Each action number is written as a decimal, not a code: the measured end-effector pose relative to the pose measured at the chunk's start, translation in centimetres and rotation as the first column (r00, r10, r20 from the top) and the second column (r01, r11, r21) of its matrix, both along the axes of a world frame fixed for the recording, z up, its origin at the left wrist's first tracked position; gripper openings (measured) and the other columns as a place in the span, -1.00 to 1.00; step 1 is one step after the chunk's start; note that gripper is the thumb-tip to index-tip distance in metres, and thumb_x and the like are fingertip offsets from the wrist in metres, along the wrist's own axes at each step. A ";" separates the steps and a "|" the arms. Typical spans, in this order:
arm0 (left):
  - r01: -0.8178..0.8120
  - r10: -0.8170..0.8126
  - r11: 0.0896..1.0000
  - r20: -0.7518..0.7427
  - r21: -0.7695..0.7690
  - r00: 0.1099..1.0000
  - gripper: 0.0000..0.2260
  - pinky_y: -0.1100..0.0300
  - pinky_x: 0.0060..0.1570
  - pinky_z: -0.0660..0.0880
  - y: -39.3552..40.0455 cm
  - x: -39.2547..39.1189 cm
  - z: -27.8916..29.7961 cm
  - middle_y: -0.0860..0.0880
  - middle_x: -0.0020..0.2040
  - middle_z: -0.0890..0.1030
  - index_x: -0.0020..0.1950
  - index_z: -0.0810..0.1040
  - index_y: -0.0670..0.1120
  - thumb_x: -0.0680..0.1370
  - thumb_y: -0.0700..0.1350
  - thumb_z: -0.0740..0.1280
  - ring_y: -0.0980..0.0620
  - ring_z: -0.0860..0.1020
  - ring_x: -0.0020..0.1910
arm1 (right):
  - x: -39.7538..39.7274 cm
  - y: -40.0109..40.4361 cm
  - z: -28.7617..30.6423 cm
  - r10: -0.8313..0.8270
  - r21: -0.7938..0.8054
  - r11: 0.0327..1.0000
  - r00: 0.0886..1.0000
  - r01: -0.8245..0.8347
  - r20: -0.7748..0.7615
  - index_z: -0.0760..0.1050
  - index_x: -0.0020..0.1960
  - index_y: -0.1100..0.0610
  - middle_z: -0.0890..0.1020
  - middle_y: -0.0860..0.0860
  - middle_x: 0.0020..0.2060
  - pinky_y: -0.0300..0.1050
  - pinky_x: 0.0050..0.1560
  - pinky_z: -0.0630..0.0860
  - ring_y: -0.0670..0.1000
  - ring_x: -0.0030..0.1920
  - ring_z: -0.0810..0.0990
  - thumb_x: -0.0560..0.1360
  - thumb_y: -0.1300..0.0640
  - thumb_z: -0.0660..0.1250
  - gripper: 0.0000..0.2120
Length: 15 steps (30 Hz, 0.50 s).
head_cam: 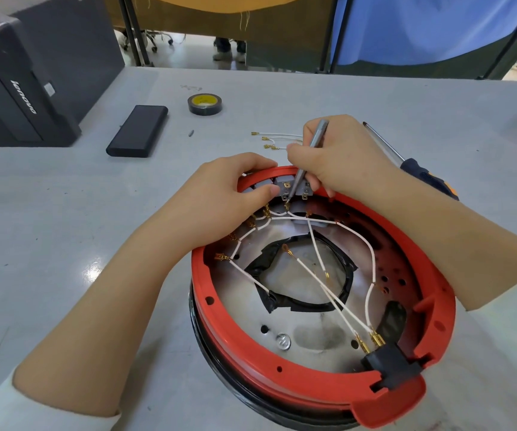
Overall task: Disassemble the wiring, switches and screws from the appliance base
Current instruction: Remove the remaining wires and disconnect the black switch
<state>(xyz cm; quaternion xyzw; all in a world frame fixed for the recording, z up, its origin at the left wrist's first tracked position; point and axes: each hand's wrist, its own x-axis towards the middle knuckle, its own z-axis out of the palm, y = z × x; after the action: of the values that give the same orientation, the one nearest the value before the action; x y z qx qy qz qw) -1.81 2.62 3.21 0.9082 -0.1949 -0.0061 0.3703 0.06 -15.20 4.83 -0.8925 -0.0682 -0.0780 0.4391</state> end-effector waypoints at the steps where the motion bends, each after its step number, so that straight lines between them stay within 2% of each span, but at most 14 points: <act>1: 0.002 -0.002 1.000 -0.002 -0.004 1.000 -0.68 0.64 -0.16 0.30 0.0 0.0 0.0 0.24 0.04 0.55 0.27 0.49 0.16 0.53 0.12 0.31 0.29 0.51 -0.08 | -0.1 0.0 -0.1 -0.002 0.010 1.000 1.000 0.002 0.008 0.27 -0.42 0.09 0.45 0.00 -0.68 -0.27 -0.58 0.32 -0.03 -0.69 0.32 0.45 0.17 0.28 -0.70; 7: -0.002 0.001 0.999 -0.033 -0.034 0.999 -0.69 0.64 -0.17 0.31 0.0 0.1 0.0 0.25 0.01 0.56 0.28 0.48 0.16 0.54 0.10 0.30 0.39 0.49 -0.03 | -1.0 -0.4 -0.2 0.025 0.122 0.992 0.996 -0.035 0.082 0.24 -0.42 0.15 0.35 -0.03 -0.70 -0.35 -0.57 0.28 -0.12 -0.68 0.31 0.47 0.24 0.28 -0.67; 9: -0.007 0.004 0.999 -0.062 -0.048 0.998 -0.68 0.66 -0.18 0.31 0.0 0.1 0.0 0.25 0.07 0.55 0.31 0.46 0.16 0.56 0.09 0.27 0.40 0.48 -0.01 | -1.0 -0.4 -0.1 0.015 0.163 0.986 0.996 -0.029 0.085 0.25 -0.38 0.16 0.34 0.03 -0.66 -0.33 -0.58 0.27 -0.12 -0.69 0.30 0.49 0.23 0.28 -0.68; 12: 0.007 -0.011 0.999 -0.103 -0.040 0.995 -0.66 0.59 -0.11 0.33 0.2 0.2 0.1 0.22 0.17 0.52 0.35 0.42 0.16 0.56 0.09 0.27 0.30 0.51 0.05 | -1.0 -0.6 0.0 -0.018 0.205 0.979 0.998 0.007 0.053 0.24 -0.37 0.13 0.38 0.01 -0.67 -0.32 -0.59 0.25 -0.11 -0.69 0.28 0.53 0.17 0.29 -0.65; 15: -0.061 0.045 0.993 -0.157 -0.102 0.987 -0.70 0.48 -0.12 0.37 0.7 0.4 0.2 0.23 0.10 0.55 0.30 0.46 0.15 0.56 0.05 0.30 0.28 0.53 -0.01 | -1.2 -0.8 0.0 -0.048 0.248 0.968 0.999 0.041 0.020 0.22 -0.38 0.10 0.41 0.01 -0.66 -0.33 -0.61 0.23 -0.09 -0.68 0.26 0.53 0.16 0.29 -0.63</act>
<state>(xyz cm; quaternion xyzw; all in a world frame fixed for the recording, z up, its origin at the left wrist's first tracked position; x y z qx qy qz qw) -1.45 3.30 3.46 0.8889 -0.1416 -0.0560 0.4320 -1.18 -15.98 4.84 -0.8310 -0.0436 -0.1075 0.5440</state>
